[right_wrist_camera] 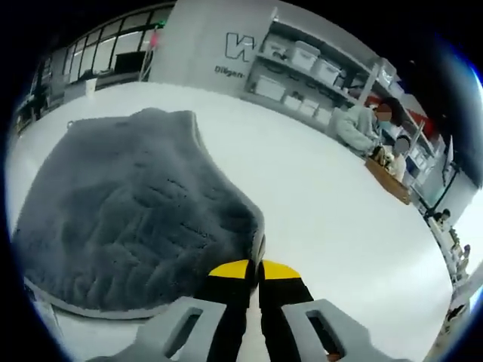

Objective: Open the folded towel by lifting each exposed corner and separating the folded layers until the towel lies flat within the target outline without major curled edges

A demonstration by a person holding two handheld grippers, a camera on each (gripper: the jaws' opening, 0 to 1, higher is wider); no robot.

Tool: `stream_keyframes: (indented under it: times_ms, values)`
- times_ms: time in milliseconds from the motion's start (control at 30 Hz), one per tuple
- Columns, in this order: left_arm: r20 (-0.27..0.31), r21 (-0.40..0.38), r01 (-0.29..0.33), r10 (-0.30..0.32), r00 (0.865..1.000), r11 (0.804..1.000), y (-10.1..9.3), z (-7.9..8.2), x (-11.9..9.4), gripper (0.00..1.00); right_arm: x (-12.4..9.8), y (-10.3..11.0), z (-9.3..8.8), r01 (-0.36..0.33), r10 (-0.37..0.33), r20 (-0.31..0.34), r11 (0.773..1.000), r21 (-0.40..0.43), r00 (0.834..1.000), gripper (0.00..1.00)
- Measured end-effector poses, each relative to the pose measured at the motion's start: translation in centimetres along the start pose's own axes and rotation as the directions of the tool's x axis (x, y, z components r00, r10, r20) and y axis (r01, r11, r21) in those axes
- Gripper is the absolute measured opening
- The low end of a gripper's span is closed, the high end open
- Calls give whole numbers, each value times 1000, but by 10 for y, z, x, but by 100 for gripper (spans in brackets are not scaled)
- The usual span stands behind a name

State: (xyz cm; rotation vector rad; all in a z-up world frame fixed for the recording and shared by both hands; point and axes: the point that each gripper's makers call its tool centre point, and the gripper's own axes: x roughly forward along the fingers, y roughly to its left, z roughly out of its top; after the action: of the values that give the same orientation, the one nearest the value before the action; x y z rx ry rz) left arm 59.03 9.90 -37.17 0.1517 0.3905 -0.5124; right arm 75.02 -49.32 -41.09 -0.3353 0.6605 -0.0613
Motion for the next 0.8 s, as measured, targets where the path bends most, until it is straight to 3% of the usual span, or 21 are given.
stream_keyframes:
  times_ms: [567, 800]
  values:
    - [-22, 0, -30, 30, 999, 1000, 14, 4, 8, 99, 58, -35, 41, 50, -54, -65, 997, -62, 996, 0]
    - [-31, -20, -48, 47, 998, 999, 24, 7, 18, 99, 90, -51, 66, 79, -84, -71, 995, -64, 994, 0]
